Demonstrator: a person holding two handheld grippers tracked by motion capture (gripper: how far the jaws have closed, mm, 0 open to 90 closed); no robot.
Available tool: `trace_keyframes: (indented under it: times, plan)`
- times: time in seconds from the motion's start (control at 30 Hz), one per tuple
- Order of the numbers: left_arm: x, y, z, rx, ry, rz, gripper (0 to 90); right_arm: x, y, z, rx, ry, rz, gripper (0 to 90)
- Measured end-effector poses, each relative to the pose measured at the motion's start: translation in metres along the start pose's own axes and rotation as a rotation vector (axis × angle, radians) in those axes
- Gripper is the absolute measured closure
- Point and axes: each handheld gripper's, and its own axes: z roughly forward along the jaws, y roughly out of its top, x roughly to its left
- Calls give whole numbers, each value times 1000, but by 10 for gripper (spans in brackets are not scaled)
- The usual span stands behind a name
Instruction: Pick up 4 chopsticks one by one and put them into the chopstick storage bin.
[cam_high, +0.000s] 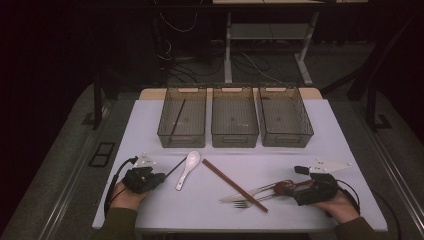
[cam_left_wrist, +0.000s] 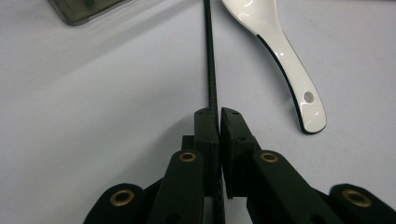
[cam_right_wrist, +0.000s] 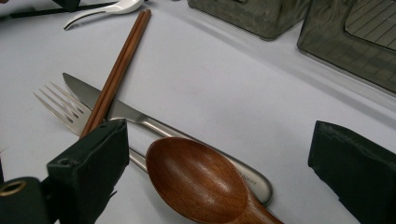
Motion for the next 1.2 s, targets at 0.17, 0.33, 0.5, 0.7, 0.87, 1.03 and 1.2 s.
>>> trace_keyframes:
  times: [0.17,0.33,0.5,0.7,0.87,1.03,1.2]
  plan:
    - [-1,1,0,5,11,1,850,0,0,0,1,1,0,50]
    - [1,1,-3,-8,20,-11,850,0,0,0,1,0,0,50]
    - [2,1,-6,-25,20,-19,851,0,0,0,-1,0,-1,50]
    - [1,3,-11,-55,14,-36,851,0,0,0,1,0,0,50]
    - [-1,6,-12,-73,-4,-38,853,0,0,0,0,-1,1,51]
    - [-2,8,-15,-84,-16,-46,853,0,0,0,0,0,0,50]
    - [-5,11,-17,-104,-31,-42,854,-1,0,0,0,1,0,50]
